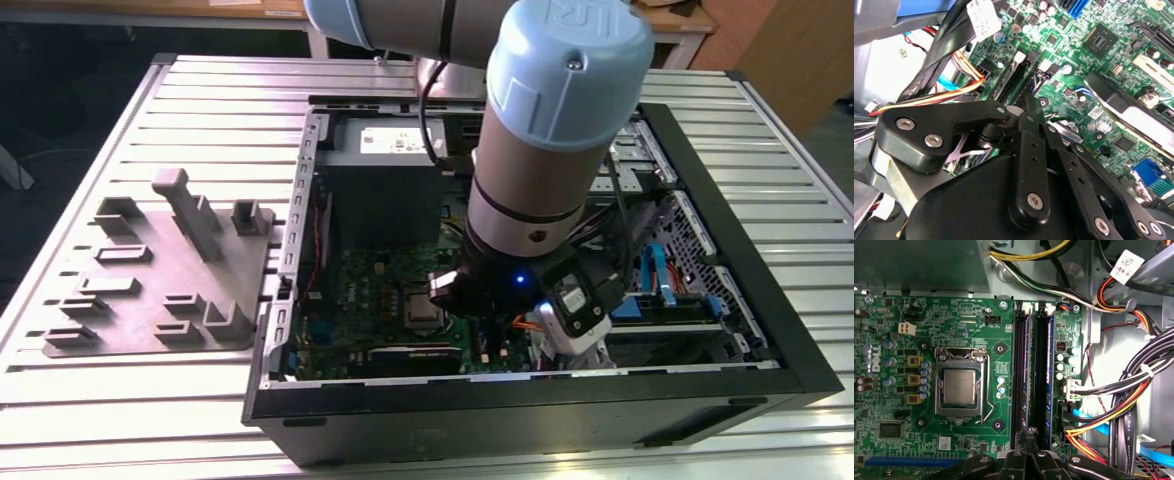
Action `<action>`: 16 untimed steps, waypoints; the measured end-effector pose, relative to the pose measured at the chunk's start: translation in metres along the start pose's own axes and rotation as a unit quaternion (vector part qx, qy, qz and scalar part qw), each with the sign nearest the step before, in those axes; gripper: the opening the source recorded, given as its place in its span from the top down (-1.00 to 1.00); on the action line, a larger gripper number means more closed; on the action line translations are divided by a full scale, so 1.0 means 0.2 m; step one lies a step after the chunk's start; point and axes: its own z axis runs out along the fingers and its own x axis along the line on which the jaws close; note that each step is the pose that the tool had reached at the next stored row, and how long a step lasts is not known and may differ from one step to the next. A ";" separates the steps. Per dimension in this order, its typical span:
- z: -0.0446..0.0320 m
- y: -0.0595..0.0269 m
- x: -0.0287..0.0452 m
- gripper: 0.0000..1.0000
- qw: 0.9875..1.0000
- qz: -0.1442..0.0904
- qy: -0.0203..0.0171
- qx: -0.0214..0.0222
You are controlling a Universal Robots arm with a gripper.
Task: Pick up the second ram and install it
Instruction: 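Press down the second ram until it locks into place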
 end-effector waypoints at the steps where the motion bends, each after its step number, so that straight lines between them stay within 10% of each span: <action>1: 0.007 -0.001 0.000 0.80 1.000 0.000 0.000 0.000; 16: 0.034 -0.002 0.000 0.80 1.000 0.000 0.000 0.000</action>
